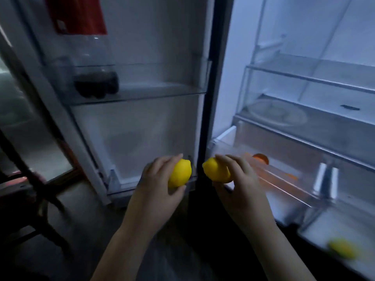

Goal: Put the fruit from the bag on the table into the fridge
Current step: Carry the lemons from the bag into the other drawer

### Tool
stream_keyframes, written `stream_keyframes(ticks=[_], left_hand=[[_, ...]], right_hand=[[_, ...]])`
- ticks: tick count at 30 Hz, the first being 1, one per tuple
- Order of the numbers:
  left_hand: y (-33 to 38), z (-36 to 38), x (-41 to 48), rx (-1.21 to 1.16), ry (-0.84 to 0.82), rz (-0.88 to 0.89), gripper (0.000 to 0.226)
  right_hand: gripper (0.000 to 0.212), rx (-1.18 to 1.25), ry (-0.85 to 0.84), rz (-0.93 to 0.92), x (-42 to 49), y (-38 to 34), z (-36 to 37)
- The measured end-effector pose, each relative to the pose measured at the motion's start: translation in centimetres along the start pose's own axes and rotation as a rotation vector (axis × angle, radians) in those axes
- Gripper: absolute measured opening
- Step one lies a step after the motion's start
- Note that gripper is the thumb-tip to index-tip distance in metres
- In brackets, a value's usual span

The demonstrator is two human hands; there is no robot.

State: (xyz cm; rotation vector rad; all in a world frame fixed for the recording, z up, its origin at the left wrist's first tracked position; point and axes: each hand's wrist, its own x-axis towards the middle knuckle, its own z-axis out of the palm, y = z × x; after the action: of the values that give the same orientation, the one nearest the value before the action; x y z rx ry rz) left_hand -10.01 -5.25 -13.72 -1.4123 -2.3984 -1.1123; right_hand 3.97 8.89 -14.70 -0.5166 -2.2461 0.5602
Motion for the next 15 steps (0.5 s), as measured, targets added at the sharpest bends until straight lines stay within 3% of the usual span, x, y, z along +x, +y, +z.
stream_keyframes(ticks=[8, 15], left_hand=[[13.4, 9.8, 2.6, -0.169, -0.202, 0.329, 0.062], [20.9, 17.2, 5.3, -0.220, -0.370, 0.606, 0.058]], right_hand=[[0.058, -0.173, 0.186, 0.200, -6.3, 8.1, -13.6], [0.058, -0.338, 0.318, 0.394, -9.9, 13.0, -20.8]])
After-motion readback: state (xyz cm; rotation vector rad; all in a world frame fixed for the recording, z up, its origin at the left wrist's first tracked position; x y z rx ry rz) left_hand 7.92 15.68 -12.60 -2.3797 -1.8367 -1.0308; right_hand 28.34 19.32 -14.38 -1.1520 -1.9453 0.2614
